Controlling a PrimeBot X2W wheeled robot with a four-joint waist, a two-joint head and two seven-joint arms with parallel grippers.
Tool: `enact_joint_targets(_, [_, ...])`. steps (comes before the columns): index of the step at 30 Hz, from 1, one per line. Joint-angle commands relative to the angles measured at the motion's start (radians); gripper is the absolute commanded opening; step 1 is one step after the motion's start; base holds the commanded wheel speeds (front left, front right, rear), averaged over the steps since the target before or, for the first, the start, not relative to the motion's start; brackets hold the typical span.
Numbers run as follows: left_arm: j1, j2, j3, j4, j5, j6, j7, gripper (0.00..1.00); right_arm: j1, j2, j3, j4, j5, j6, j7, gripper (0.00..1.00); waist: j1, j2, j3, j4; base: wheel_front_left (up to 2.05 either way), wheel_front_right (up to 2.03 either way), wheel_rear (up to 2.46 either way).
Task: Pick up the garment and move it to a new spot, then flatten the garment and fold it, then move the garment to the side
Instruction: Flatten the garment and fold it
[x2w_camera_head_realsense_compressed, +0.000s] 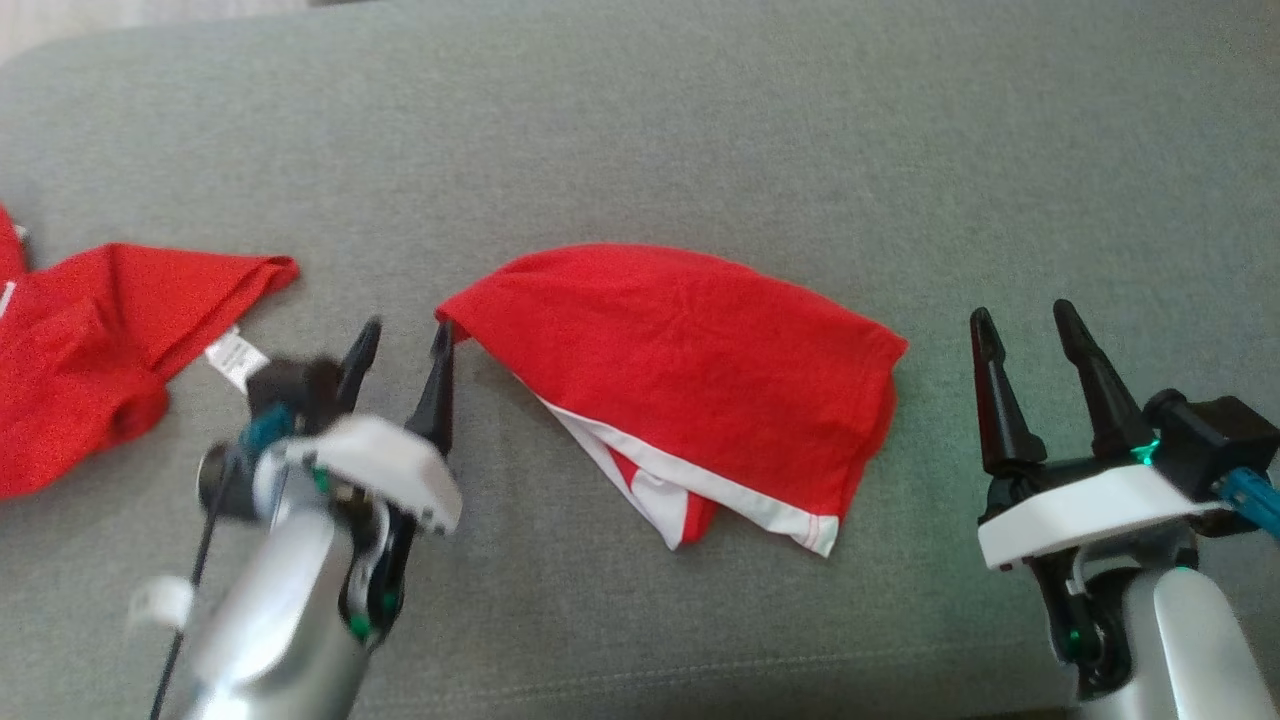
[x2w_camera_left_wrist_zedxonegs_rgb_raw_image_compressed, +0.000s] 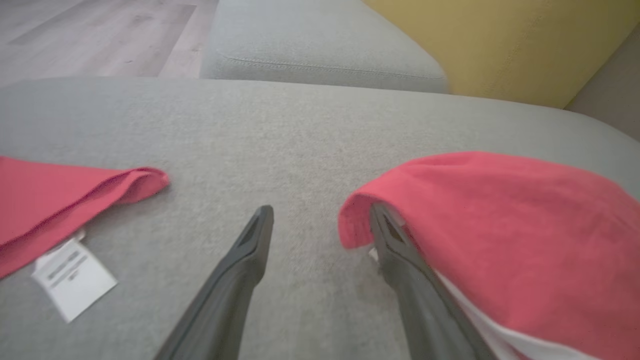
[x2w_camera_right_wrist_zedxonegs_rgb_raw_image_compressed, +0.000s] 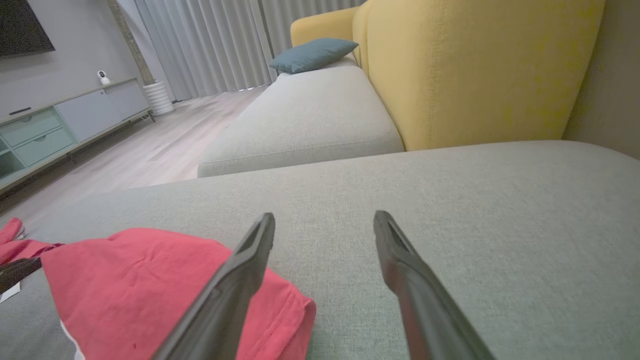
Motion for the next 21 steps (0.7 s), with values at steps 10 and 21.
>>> enact_joint_targets(10, [0.133,0.07,0.109,-0.276,0.118,0.156,-0.06,1.0,0.014,-0.004,0.002,-0.088,-0.038,0.008,0.032,1.0,0.0,0.0,-0.055,0.062,0.0,0.0,0.0])
enact_joint_targets(21, [0.223,0.1,0.131,-0.449,0.203,0.165,-0.061,1.0,0.035,-0.005,0.013,-0.112,-0.041,0.008,0.053,1.0,0.0,0.0,-0.08,0.068,0.0,0.0,0.0])
